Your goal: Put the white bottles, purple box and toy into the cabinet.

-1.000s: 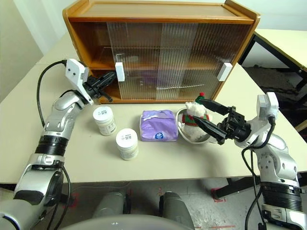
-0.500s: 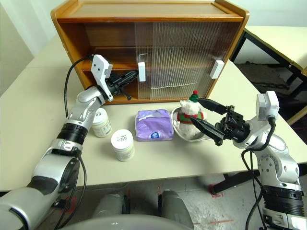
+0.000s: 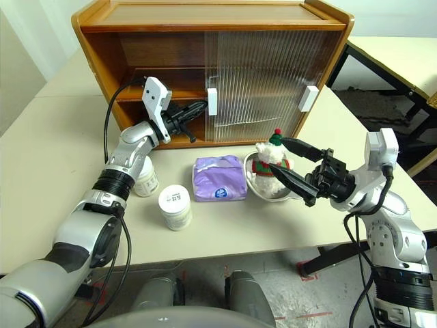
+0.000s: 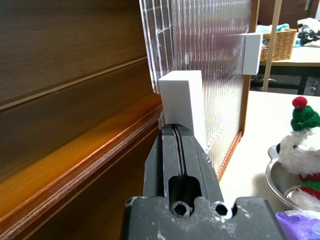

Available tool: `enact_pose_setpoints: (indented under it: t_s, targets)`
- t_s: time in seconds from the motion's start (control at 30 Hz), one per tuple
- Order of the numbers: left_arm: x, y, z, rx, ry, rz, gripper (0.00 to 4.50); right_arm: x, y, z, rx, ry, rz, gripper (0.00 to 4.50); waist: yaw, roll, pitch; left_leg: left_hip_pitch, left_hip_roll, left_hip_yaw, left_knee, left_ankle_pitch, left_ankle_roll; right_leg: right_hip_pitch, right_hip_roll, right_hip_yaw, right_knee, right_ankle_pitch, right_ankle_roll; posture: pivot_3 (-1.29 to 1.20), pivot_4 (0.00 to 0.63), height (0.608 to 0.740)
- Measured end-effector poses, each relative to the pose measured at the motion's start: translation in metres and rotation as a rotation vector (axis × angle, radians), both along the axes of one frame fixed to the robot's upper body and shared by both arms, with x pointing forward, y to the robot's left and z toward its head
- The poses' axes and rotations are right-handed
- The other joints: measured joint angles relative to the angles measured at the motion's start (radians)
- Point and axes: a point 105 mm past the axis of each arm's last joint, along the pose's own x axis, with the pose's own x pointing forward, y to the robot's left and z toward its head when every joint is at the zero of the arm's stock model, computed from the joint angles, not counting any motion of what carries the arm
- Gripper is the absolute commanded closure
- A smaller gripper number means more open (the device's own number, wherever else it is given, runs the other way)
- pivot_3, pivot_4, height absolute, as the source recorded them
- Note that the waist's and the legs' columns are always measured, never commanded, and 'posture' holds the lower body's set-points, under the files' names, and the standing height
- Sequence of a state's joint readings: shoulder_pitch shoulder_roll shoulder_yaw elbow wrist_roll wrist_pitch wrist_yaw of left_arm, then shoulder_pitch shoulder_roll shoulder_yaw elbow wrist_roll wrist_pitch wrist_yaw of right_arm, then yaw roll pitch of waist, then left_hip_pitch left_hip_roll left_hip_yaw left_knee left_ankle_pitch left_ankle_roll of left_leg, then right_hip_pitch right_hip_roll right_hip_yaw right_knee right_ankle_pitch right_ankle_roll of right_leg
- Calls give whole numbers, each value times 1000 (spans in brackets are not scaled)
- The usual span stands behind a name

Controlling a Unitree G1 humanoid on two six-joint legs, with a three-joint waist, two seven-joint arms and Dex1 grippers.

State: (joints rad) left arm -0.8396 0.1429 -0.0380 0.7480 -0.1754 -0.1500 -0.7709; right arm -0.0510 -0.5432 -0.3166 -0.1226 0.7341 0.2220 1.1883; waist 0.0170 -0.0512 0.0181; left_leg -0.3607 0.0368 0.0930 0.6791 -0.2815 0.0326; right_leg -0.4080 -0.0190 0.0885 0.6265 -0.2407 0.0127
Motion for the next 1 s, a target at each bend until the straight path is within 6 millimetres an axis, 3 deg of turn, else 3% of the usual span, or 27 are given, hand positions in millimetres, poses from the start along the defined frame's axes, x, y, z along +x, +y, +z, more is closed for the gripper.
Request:
enact_pose_setpoints:
  t_s: [0.03,0.13,0.3,0.47,0.53,0.67,0.77,1.0]
  targets:
    - [-2,4,4,2,-11,3,4452,0,1,0,0,1,5,0,-1,0,0,0,0,0,0,0,0,0,0,0,0,0,0,48,0,740]
    - [-13,21,18,-34,-27,2,3839,2,7,0,0,4,33,0,-8,2,1,1,7,1,0,-1,0,0,2,1,1,1,-2,67,0,740]
    - [-32,65,38,-88,14,58,1993,7,14,2,1,-3,80,0,-16,3,2,3,9,1,0,-1,0,0,3,0,4,0,-2,118,0,740]
    - [-56,106,49,-10,45,95,19,13,21,-1,0,10,118,0,-10,4,3,7,9,2,0,0,0,1,2,1,7,-2,-3,129,0,740]
    - [-66,124,41,42,85,118,19,15,23,-4,1,22,124,0,-7,5,3,7,9,2,0,-1,0,0,2,1,9,-3,-4,146,0,740]
    - [-105,159,-2,216,212,109,19,17,26,-6,-6,19,126,0,-2,6,4,7,10,3,-1,-2,-3,-1,1,-1,10,-6,-8,148,0,740]
    - [-126,170,-26,215,297,98,19,19,29,-11,-17,32,133,0,9,6,6,6,11,1,-1,-4,-6,-2,-1,-3,11,-7,-9,149,0,740]
    - [-156,188,-35,173,303,131,19,20,40,-17,-48,16,164,0,29,7,7,7,11,2,-2,-6,-10,-2,-2,-4,11,-9,-10,172,0,740]
